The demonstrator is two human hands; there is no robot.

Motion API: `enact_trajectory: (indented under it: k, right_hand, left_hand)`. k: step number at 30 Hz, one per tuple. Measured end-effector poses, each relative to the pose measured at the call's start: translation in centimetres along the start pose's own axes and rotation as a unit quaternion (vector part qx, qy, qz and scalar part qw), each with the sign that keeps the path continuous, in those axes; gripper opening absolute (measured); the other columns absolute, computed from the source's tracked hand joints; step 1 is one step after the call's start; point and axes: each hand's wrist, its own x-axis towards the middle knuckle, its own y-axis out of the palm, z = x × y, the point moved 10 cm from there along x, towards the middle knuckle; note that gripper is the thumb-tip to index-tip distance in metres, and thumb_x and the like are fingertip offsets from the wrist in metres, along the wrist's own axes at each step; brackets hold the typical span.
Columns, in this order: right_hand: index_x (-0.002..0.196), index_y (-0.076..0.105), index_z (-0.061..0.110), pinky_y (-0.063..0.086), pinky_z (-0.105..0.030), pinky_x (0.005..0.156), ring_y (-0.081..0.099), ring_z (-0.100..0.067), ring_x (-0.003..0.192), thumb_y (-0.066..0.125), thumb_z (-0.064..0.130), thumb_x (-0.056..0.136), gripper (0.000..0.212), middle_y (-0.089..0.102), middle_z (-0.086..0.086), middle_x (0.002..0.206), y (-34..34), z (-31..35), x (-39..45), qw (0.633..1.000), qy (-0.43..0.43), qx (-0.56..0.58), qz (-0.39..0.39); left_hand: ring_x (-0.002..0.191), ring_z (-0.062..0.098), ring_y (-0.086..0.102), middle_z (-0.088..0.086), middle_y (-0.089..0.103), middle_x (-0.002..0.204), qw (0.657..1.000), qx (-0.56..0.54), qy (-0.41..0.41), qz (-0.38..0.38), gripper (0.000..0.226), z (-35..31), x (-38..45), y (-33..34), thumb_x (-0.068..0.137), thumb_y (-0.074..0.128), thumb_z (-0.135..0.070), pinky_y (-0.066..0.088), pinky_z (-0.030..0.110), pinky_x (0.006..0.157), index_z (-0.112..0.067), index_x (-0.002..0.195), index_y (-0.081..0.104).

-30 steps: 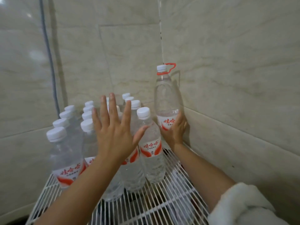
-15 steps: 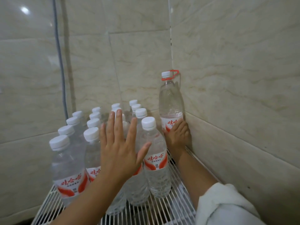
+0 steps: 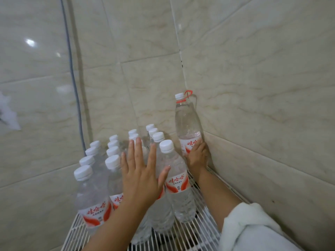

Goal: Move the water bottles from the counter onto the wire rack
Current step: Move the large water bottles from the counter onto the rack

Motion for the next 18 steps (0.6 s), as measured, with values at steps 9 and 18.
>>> enact_trajectory:
  k: [9, 18]
  right_hand:
    - [0.146, 0.005, 0.009, 0.027, -0.037, 0.11, 0.028, -0.031, 0.133, 0.049, 0.026, 0.092, 0.072, 0.017, -0.018, 0.149, -4.5, 0.4, -5.4, 0.993, -0.077, -0.093, -0.014]
    - [0.134, 0.038, 0.011, 0.027, -0.043, 0.112, 0.035, -0.028, 0.13, 0.045, 0.029, 0.092, 0.046, 0.043, -0.011, 0.137, -9.8, 1.5, -15.9, 0.966, -0.161, -0.2, -0.022]
  left_hand:
    - [0.128, 0.035, 0.023, 0.024, 0.033, 0.139, 0.996, -0.016, -0.01, 0.091, 0.07, 0.0, -0.6, 0.3, 0.092, 0.004, -0.056, 0.013, 0.044, 0.103, -0.012, 0.131, 0.042]
    - [0.133, 0.022, -0.031, 0.007, -0.031, 0.145, 0.981, -0.096, 0.001, 0.168, 0.072, -0.8, -4.9, -1.8, 0.079, -0.005, -0.064, -0.017, 0.035, 0.106, -0.025, 0.138, -0.019]
